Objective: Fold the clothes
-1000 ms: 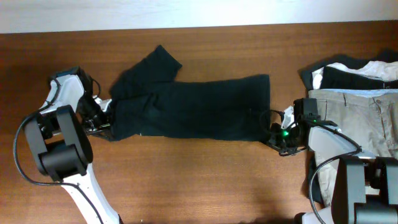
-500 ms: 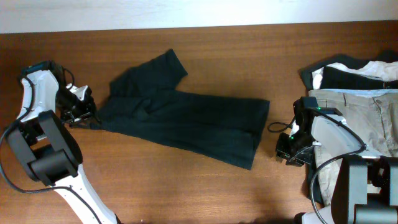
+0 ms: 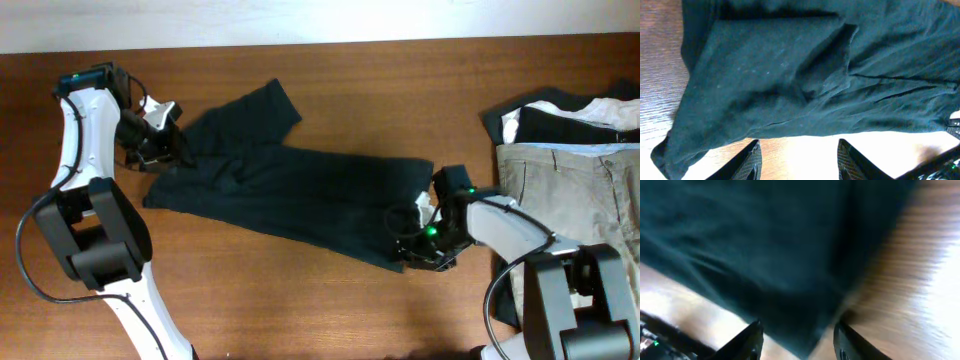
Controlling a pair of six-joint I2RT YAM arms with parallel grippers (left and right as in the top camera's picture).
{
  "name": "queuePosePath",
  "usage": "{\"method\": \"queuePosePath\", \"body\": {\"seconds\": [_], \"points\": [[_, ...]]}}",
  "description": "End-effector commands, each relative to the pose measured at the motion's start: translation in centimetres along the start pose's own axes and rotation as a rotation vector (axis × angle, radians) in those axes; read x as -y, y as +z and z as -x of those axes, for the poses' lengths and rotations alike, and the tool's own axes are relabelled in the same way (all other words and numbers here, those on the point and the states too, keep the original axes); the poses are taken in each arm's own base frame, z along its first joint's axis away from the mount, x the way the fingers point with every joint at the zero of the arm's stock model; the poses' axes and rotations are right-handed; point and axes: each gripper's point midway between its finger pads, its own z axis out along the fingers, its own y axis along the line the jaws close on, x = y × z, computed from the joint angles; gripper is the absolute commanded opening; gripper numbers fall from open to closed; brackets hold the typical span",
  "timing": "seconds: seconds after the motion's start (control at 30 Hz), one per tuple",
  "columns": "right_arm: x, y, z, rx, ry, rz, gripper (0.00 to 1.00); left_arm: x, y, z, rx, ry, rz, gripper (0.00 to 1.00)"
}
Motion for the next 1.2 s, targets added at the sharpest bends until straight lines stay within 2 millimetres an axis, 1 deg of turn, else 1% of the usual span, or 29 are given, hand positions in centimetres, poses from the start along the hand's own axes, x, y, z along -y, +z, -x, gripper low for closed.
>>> {"method": "queuePosePath", "body": {"seconds": [0.0, 0.03, 0.07, 0.1, 0.13, 0.17, 0.2, 0.27, 0.3, 0.37, 0.43, 0.47, 0.5, 0.53, 0.57, 0.6, 0.63, 0.67, 0.7, 0.73, 0.83, 0.87, 0.93, 0.97, 1.0, 1.07, 1.1, 1.13, 1.17], "points": [[-0.5, 1.5, -0.7, -0.003, 0.030, -0.012, 0.37, -0.3, -0.5, 0.1, 0.016, 0.008, -0.008, 0.49], [0.2, 1.5, -0.6, 0.005, 0.048, -0.055, 0.14, -0.4, -0.5, 0.1, 0.015, 0.008, -0.007, 0.49], [1.3, 1.2, -0.9, -0.001, 0.069, -0.113, 0.04, -0.5, -0.5, 0.0, 0.012, 0.007, 0.000, 0.49], [4.4, -0.9, -1.6, -0.028, 0.135, -0.298, 0.04, -0.8, -0.5, -0.2, 0.002, 0.006, 0.019, 0.49], [5.7, -2.6, -1.9, -0.049, 0.170, -0.384, 0.04, -0.8, -0.5, -0.1, 0.006, 0.007, 0.020, 0.49], [5.8, -3.8, -2.0, -0.065, 0.169, -0.413, 0.04, -0.9, -0.5, 0.0, 0.008, 0.008, 0.021, 0.50], [5.4, -4.9, -1.6, -0.068, 0.149, -0.422, 0.23, -0.9, -0.5, 0.0, 0.011, 0.009, 0.021, 0.50], [5.6, -6.2, -0.8, -0.039, 0.153, -0.472, 0.34, -0.8, -0.5, 0.0, 0.008, 0.009, 0.021, 0.51], [5.3, -6.9, 0.0, -0.011, 0.157, -0.469, 0.43, -0.7, -0.5, 0.0, 0.010, 0.009, 0.016, 0.51], [4.9, -9.2, 1.7, 0.042, 0.194, -0.449, 0.49, 0.0, -0.5, 1.0, 0.051, 0.022, -0.026, 0.54], [4.7, -10.6, 3.0, 0.082, 0.190, -0.421, 0.49, 0.8, -0.4, 2.2, 0.096, 0.052, -0.048, 0.56], [4.1, -11.2, 3.9, 0.101, 0.150, -0.386, 0.49, 1.7, -0.2, 3.5, 0.139, 0.095, -0.051, 0.56], [2.9, -11.5, 4.6, 0.111, 0.083, -0.336, 0.48, 2.8, 0.2, 4.8, 0.177, 0.173, -0.037, 0.55], [1.7, -11.3, 5.2, 0.125, 0.044, -0.274, 0.48, 5.0, 0.8, 6.7, 0.230, 0.285, -0.020, 0.54], [1.0, -11.2, 5.5, 0.136, 0.036, -0.234, 0.48, 7.3, 1.6, 8.1, 0.267, 0.398, -0.002, 0.50], [0.5, -11.1, 5.8, 0.147, 0.033, -0.207, 0.48, 8.9, 2.5, 9.4, 0.293, 0.463, 0.037, 0.50], [0.2, -11.1, 6.1, 0.156, 0.040, -0.186, 0.48, 10.4, 4.0, 10.6, 0.311, 0.523, 0.081, 0.56], [0.1, -11.1, 6.4, 0.172, 0.075, -0.180, 0.48, 11.8, 5.4, 11.7, 0.331, 0.570, 0.103, 0.65], [0.0, -11.2, 6.9, 0.192, 0.100, -0.173, 0.49, 13.3, 7.2, 13.2, 0.368, 0.626, 0.134, 0.67], [0.0, -11.2, 7.1, 0.206, 0.121, -0.168, 0.49, 14.4, 8.6, 14.7, 0.409, 0.667, 0.169, 0.74], [-0.1, -11.2, 7.2, 0.208, 0.141, -0.165, 0.49, 15.6, 11.0, 17.4, 0.490, 0.720, 0.238, 0.77], [0.0, -11.2, 7.1, 0.208, 0.141, -0.166, 0.49, 15.7, 11.9, 18.0, 0.509, 0.730, 0.240, 0.77], [0.0, -11.2, 6.9, 0.199, 0.145, -0.169, 0.49, 15.4, 13.7, 19.3, 0.543, 0.739, 0.242, 0.73], [0.0, -11.2, 6.9, 0.200, 0.144, -0.170, 0.49, 15.2, 14.1, 19.7, 0.555, 0.741, 0.246, 0.70], [0.1, -11.2, 7.0, 0.202, 0.145, -0.176, 0.49, 15.1, 14.2, 19.9, 0.561, 0.740, 0.252, 0.65], [0.2, -11.2, 7.1, 0.207, 0.144, -0.178, 0.49, 14.9, 14.8, 20.0, 0.558, 0.739, 0.253, 0.51], [0.1, -11.3, 7.2, 0.211, 0.142, -0.177, 0.49, 14.5, 15.6, 19.9, 0.545, 0.737, 0.253, 0.46], [0.1, -11.3, 7.2, 0.213, 0.141, -0.177, 0.49, 14.2, 16.4, 19.7, 0.529, 0.733, 0.251, 0.37], [0.1, -11.3, 7.2, 0.213, 0.141, -0.177, 0.49, 13.9, 16.8, 19.4, 0.513, 0.729, 0.250, 0.26]]}}
